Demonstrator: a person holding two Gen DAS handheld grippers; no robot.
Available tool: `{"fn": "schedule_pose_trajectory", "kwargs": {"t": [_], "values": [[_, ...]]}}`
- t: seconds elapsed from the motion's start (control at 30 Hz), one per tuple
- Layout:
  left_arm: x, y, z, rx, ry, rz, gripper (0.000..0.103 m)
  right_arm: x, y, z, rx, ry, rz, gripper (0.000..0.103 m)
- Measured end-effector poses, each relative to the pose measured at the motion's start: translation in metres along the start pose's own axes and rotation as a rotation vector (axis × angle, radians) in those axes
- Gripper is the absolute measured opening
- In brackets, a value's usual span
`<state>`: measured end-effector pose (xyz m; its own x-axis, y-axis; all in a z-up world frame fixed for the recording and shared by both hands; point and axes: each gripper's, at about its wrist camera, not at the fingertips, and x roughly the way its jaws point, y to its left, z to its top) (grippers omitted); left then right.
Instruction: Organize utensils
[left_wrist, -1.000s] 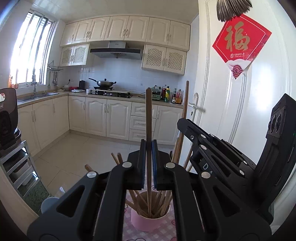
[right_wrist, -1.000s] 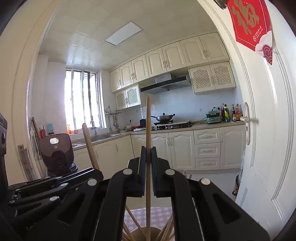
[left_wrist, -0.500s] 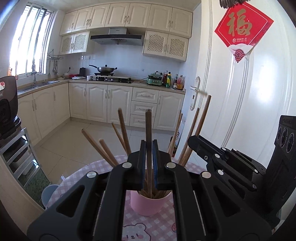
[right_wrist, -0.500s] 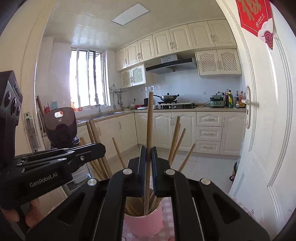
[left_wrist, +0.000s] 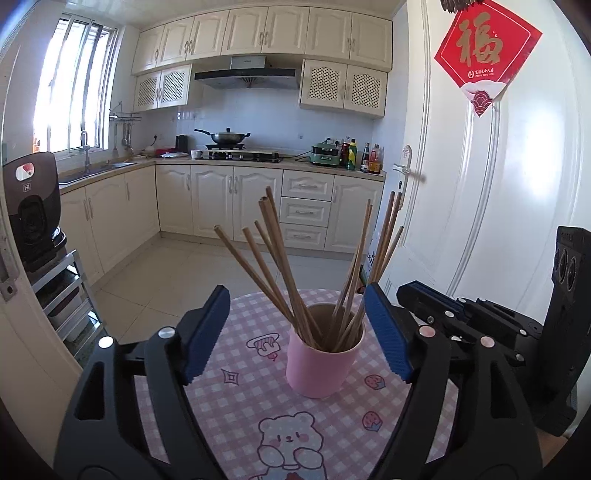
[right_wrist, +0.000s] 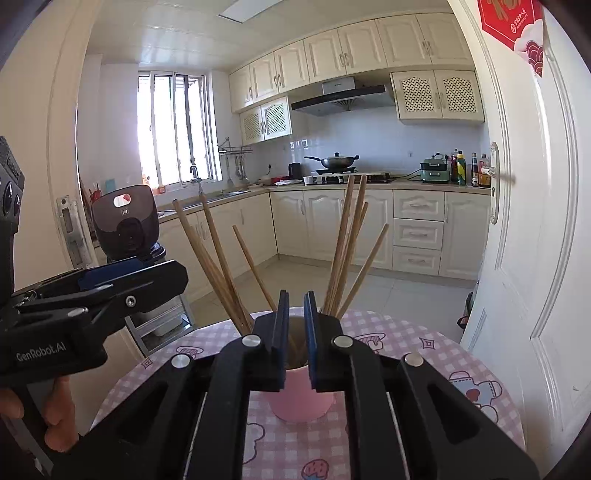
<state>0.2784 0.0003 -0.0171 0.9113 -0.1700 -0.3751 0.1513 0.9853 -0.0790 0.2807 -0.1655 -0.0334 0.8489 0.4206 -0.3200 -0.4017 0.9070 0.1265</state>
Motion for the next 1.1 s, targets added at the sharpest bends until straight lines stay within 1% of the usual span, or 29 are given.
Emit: {"fn": "schedule_pose_trajectory", "kwargs": {"t": [0.1, 0.17, 0.2, 0.27, 0.33, 0.5, 0.53, 0.57, 0.73, 0.83, 1.1], "values": [[-0.015, 0.000, -0.002, 0.012, -0.019, 0.036, 0.085, -0.014, 0.005, 0.001, 0.009, -0.008, -0.007, 0.016], [-0.027, -0.001, -0.004, 0.031, -0.038, 0.068, 0.088, -0.028, 0.010, 0.002, 0.014, -0.022, -0.008, 0.031], [-0.034, -0.002, -0.005, 0.042, -0.046, 0.084, 0.088, -0.036, 0.013, 0.002, 0.011, -0.036, -0.014, 0.034], [-0.045, -0.004, -0.007, 0.057, -0.057, 0.097, 0.089, -0.048, 0.019, 0.004, 0.001, -0.045, -0.026, 0.045], [-0.057, -0.004, -0.008, 0.054, -0.064, 0.100, 0.090, -0.060, 0.026, 0.003, -0.012, -0.058, -0.023, 0.050], [-0.091, -0.002, -0.014, 0.043, -0.106, 0.109, 0.092, -0.091, 0.042, 0.004, -0.049, -0.102, -0.027, 0.058], [-0.097, -0.001, -0.014, 0.042, -0.112, 0.113, 0.094, -0.097, 0.047, 0.003, -0.061, -0.107, -0.029, 0.063], [-0.104, 0.000, -0.015, 0.039, -0.121, 0.117, 0.095, -0.101, 0.051, 0.003, -0.064, -0.111, -0.025, 0.065], [-0.137, -0.002, -0.020, 0.043, -0.171, 0.136, 0.095, -0.122, 0.068, 0.001, -0.084, -0.142, -0.014, 0.068], [-0.152, -0.001, -0.023, 0.041, -0.187, 0.137, 0.096, -0.130, 0.070, 0.000, -0.082, -0.150, -0.017, 0.072], [-0.177, -0.009, -0.026, 0.070, -0.246, 0.164, 0.096, -0.149, 0.077, -0.004, -0.091, -0.178, -0.024, 0.073]]}}
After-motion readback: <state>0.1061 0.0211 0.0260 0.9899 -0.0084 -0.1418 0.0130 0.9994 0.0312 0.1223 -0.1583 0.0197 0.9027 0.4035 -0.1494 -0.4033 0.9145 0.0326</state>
